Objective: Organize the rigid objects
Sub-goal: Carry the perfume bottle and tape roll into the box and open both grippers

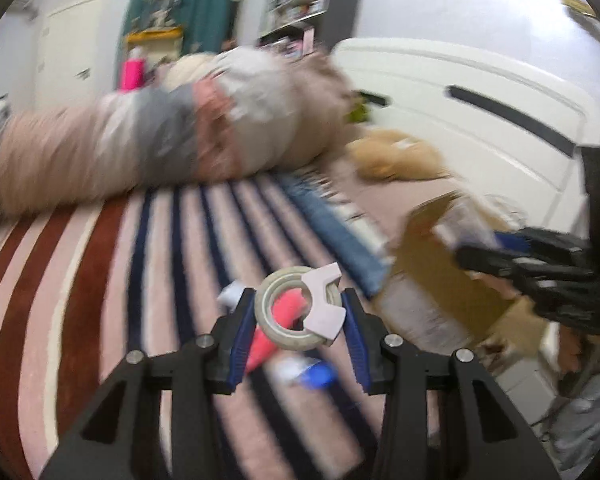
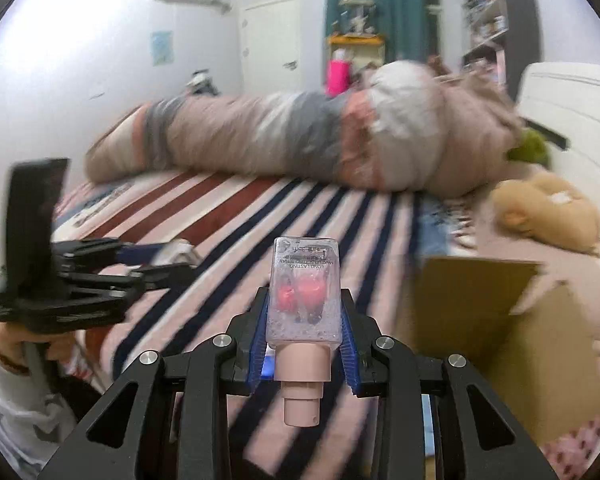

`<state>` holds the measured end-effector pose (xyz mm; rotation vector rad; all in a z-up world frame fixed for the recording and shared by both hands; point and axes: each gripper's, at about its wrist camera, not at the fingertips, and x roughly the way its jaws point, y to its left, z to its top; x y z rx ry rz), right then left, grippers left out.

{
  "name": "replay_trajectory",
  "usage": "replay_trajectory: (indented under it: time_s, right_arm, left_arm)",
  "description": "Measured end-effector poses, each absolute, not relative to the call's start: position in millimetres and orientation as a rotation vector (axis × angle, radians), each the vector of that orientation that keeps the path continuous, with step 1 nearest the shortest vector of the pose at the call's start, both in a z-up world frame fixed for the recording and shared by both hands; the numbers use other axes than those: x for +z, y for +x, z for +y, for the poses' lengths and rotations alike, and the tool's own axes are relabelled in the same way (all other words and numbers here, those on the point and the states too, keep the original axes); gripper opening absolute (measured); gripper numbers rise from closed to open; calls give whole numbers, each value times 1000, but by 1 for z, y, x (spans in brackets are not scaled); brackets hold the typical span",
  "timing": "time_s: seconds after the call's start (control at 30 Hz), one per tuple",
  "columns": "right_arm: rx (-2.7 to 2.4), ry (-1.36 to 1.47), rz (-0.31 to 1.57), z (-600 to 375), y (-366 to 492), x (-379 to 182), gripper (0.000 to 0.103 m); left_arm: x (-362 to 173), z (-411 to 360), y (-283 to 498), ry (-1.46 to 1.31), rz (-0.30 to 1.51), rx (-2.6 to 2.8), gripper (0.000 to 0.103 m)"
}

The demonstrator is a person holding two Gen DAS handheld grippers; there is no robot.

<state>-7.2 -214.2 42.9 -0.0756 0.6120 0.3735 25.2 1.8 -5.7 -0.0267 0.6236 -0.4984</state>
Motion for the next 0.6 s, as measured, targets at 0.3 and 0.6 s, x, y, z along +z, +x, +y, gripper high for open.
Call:
replay_trajectory:
  time_s: [0.3,0.6]
  right_arm:
    - [125,-115,737,-322,-2,8,27]
    - [111,-260,782,-324,2,-21,27]
  left_arm:
    - [37,-128,40,123,640,-707,39]
    - [14,-201,72,283,768,-678,39]
